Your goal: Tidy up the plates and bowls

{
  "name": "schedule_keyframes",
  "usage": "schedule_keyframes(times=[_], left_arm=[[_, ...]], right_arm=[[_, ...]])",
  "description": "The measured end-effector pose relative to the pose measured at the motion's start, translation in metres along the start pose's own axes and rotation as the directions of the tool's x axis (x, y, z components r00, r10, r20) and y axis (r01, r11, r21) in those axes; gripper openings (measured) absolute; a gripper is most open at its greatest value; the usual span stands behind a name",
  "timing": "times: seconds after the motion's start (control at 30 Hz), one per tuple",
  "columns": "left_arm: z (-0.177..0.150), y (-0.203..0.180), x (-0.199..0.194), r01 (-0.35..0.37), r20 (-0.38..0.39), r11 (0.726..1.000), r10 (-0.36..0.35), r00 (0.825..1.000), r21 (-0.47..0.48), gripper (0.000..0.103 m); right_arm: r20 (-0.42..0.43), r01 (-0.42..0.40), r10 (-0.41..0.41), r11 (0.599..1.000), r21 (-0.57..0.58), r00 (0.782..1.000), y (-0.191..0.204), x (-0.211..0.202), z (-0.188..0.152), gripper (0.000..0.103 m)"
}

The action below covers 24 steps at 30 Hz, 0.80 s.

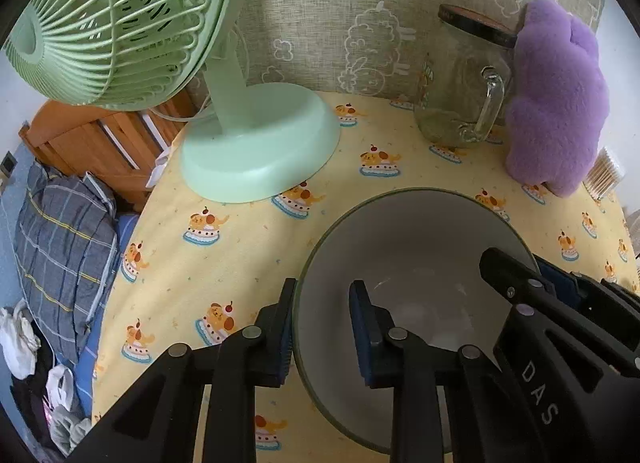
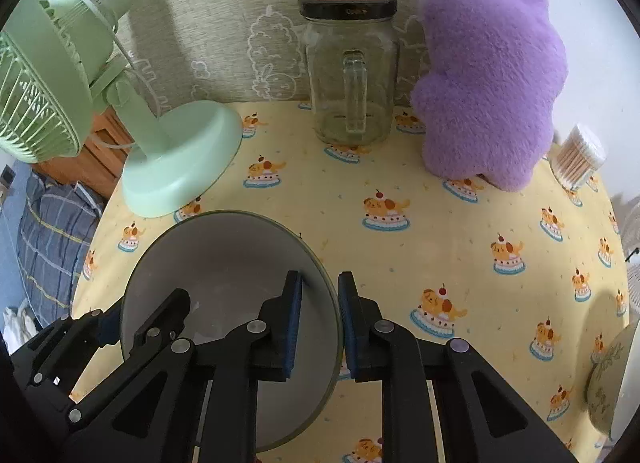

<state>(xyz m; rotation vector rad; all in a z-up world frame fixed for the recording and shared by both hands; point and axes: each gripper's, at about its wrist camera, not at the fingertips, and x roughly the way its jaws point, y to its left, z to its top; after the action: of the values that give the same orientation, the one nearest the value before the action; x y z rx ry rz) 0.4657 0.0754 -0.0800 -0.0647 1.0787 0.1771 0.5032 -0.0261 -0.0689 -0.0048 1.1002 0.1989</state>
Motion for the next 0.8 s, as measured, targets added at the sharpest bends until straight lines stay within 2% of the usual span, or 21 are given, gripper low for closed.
schedule_keyframes(times=[0.4, 0.8], left_arm=[[-0.011, -0.003, -0.011, -0.006, -0.026, 1.0, 0.006, 1.0, -0.001, 0.024], [-0.028, -0.005, -0.046, -0.005, -0.005, 1.0, 0.005, 1.0, 0.019, 0.024]], right_arm=[[-0.01, 0.017, -0.017, 1.0, -0.002, 1.0, 0.001, -0.012, -0.011, 0.022], [-0.007, 0.009, -0.009, 1.0, 0.026, 1.0, -0.001, -0.046, -0.032, 0.022]])
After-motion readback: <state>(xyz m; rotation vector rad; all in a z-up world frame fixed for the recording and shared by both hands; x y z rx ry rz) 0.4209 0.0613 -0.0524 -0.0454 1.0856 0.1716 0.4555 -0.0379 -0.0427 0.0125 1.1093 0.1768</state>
